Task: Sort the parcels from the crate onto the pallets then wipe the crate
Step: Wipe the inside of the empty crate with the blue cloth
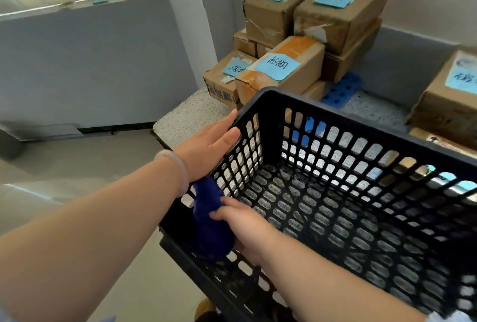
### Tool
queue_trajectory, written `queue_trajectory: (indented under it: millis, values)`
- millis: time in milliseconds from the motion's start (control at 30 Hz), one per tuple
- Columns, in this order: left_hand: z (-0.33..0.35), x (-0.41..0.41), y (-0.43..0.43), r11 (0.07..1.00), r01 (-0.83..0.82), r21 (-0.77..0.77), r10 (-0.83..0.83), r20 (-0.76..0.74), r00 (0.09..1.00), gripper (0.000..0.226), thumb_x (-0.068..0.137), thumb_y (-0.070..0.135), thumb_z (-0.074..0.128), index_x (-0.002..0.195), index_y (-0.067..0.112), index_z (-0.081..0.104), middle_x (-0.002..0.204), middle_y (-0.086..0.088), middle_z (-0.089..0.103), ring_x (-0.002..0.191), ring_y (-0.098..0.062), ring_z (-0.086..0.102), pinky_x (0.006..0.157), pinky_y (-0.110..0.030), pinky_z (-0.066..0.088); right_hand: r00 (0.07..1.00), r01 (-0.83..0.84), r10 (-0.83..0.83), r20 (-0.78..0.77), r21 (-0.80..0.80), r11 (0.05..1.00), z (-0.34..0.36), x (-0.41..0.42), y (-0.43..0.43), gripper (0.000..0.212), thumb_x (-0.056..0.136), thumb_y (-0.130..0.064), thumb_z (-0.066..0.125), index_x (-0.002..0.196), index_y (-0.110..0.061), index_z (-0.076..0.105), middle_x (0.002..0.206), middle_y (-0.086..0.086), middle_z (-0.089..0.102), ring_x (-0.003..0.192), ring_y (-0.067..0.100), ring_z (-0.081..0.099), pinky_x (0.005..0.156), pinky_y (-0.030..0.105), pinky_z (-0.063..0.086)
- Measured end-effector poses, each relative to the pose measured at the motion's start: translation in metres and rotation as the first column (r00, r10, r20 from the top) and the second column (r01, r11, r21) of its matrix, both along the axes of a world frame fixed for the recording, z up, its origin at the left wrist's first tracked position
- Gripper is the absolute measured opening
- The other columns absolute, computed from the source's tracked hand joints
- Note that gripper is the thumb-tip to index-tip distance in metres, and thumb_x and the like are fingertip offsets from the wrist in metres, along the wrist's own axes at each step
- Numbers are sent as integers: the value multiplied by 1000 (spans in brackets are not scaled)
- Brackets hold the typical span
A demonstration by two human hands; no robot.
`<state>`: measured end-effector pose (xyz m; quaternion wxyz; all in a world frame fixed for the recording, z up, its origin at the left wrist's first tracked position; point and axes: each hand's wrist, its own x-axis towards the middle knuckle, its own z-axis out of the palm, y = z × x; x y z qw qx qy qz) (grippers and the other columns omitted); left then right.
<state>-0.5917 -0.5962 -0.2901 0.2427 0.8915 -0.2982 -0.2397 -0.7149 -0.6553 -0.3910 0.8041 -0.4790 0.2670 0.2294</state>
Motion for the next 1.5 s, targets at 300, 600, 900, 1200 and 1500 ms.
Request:
queue_trajectory:
  millis: [300, 600, 900, 1200, 1500]
  values:
    - [-11, -15, 1, 936, 271, 226, -352, 640, 683, 69, 94, 65, 16, 152, 32, 28, 163, 1, 17, 149, -21, 15, 122, -40, 4, 888, 447, -448, -102, -33, 894, 14, -26, -63, 28, 97, -23, 57, 122, -33, 60, 114, 5, 70, 107, 29, 65, 100, 53, 48]
    - [-44, -77, -67, 858, 422, -292, -491, -227, 841, 98, 74, 40, 82, 138, 66, 13, 143, 14, 35, 132, -5, 40, 113, -30, 35, 642, 766, -766, -31, 82, 638, 62, -87, -99, 33, 100, -33, 48, 125, -17, 63, 115, 13, 71, 107, 31, 68, 100, 53, 48]
    - [-47, -138, -130, 851, 309, -425, -489, -428, 760, 40, 89, 4, 57, 107, 40, 50, 105, 3, 65, 89, -8, 63, 68, -15, 48, 495, 866, -868, 43, -109, 488, 93, -173, -94, 36, 101, -42, 47, 136, -32, 52, 133, 11, 60, 106, 34, 69, 83, 54, 58]
    - [-34, -208, -160, 766, 326, -554, -638, -595, 488, 66, 74, 26, 81, 128, 45, 48, 128, 6, 56, 113, -15, 61, 99, -41, 52, 414, 874, -907, 75, -311, 374, 112, -231, -105, 35, 102, -40, 43, 133, -28, 55, 123, 8, 67, 108, 29, 67, 92, 54, 54]
    - [-28, -242, -229, 749, 225, -624, -586, -463, 665, 55, 88, 25, 71, 132, 41, 43, 136, 7, 48, 122, -12, 50, 108, -37, 42, 758, 153, -608, 235, -971, -184, 125, -284, -152, 43, 99, -38, 43, 141, -34, 48, 144, -9, 48, 132, 7, 40, 112, 29, 30]
